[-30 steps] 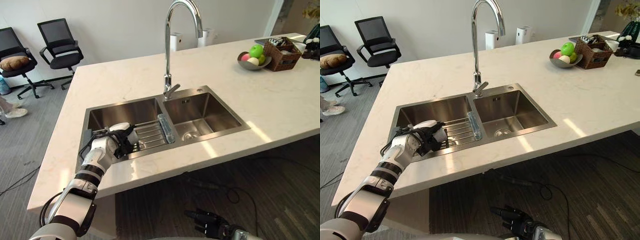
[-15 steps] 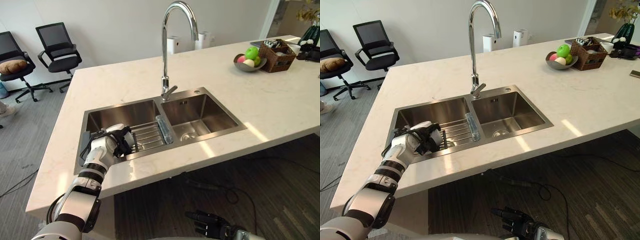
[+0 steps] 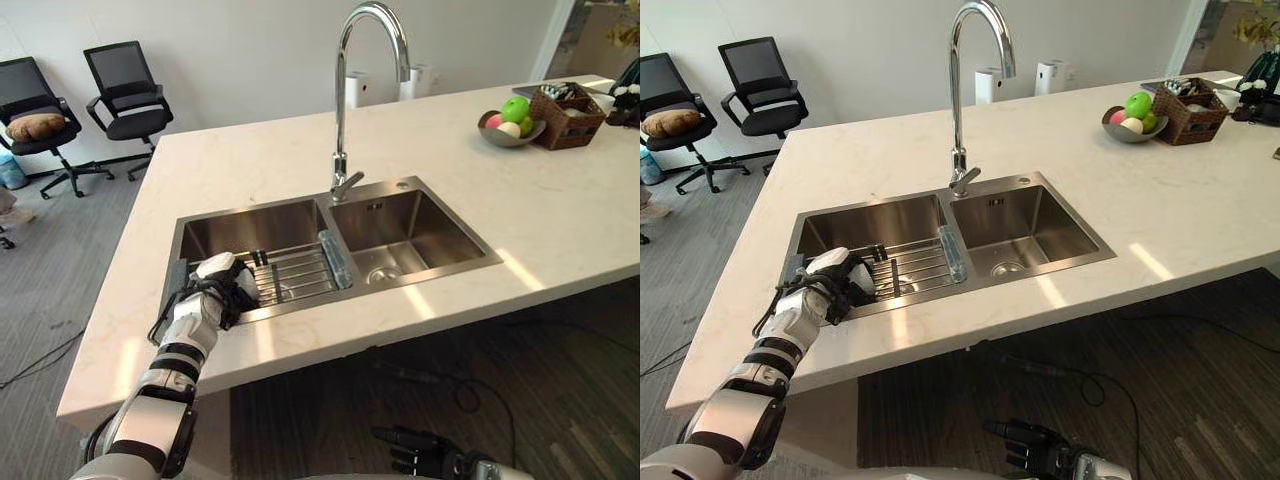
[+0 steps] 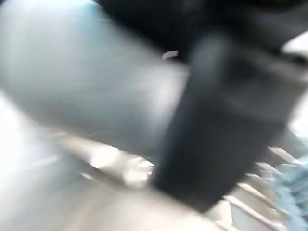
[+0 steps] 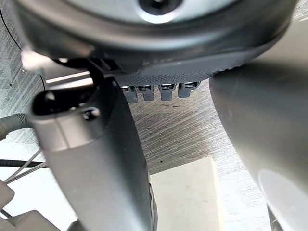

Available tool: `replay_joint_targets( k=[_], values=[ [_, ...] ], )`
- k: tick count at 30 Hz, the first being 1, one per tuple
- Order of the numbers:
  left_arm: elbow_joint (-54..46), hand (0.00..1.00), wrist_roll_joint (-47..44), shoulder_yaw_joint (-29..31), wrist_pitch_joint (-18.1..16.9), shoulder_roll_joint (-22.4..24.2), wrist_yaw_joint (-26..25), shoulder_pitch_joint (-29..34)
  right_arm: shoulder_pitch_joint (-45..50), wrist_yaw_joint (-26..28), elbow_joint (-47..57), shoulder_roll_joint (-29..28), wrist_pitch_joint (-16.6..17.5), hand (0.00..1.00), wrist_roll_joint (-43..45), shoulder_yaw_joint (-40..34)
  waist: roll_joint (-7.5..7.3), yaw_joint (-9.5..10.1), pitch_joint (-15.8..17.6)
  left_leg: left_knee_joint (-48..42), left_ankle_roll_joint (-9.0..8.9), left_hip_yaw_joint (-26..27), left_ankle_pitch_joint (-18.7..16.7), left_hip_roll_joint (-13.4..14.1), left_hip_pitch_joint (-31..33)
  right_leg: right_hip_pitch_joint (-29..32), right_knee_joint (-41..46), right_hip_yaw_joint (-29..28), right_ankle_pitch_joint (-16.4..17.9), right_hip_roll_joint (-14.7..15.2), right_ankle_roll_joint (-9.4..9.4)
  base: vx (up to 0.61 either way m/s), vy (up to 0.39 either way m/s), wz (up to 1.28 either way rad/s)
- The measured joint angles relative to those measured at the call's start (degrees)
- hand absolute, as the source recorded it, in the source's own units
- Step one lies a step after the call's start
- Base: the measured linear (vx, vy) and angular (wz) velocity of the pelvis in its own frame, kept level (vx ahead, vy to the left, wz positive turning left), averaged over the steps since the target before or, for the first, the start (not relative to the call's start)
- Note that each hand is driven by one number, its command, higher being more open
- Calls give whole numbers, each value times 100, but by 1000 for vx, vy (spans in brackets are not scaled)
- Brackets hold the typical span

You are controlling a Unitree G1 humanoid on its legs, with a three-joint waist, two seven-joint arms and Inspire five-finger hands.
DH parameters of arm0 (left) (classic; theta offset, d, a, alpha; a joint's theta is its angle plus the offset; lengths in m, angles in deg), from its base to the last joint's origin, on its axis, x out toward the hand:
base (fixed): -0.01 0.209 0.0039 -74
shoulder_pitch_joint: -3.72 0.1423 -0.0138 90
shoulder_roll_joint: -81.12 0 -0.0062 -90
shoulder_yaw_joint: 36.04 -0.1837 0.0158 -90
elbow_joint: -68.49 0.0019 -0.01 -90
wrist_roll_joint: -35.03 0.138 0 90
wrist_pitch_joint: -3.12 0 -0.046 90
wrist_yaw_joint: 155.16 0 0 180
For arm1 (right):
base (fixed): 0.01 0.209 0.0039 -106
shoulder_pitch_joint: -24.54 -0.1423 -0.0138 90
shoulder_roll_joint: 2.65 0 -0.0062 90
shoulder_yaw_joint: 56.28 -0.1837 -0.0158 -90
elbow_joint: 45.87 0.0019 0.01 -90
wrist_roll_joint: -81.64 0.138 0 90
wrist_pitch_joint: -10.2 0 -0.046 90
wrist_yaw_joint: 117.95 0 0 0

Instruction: Walk over to the sink, pick up the cup, carry it to the dishwasher, place the cup inside the dishwasher, then close the dishwasher door

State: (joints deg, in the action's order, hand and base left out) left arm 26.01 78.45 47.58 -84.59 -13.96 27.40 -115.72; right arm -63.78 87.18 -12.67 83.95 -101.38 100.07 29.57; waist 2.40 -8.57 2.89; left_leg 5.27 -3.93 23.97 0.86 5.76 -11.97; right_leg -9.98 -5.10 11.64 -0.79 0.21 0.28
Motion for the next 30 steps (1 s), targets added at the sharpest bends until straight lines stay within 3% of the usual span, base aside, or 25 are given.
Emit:
replay_joint_targets(
  k=[4,6,13,17,21,30],
  values=[
    [-379,0,-484,-190,-384,-214,-254,162,5,-6,5,-28,63,100,80,4,-20,9,-6,-5,38,-76,26,-23,154,120,26,77,-11,24,1,28,-9,10],
    [-851,0,-1228,-196,-670,-302,-265,306,45,-36,-14,-83,168,100,137,3,-92,56,-7,-30,40,-112,28,-30,187,119,31,111,-28,27,18,77,-6,8],
    [-3054,0,-3590,190,-912,-227,-268,656,236,-48,-76,-133,479,100,188,-62,-128,275,-5,-40,39,-368,26,-13,153,51,85,168,-10,33,11,50,-17,5],
    [-3594,0,-4769,550,-977,97,-302,870,371,-50,-45,-196,615,100,195,-265,-127,305,-6,-42,33,-494,22,-10,88,-1,256,292,138,60,14,-67,-20,17],
    [-4231,0,-5658,831,-991,444,-410,1481,542,-84,135,-260,627,100,183,-445,-135,358,-10,-11,37,-626,52,-8,90,19,353,405,237,96,-14,-98,-14,14],
    [-4788,0,-6431,1198,-901,628,-541,2112,621,-267,194,-318,596,100,166,-445,-230,547,-76,-15,85,-914,113,-81,261,16,303,671,210,148,-24,12,6,16]
  ],
)
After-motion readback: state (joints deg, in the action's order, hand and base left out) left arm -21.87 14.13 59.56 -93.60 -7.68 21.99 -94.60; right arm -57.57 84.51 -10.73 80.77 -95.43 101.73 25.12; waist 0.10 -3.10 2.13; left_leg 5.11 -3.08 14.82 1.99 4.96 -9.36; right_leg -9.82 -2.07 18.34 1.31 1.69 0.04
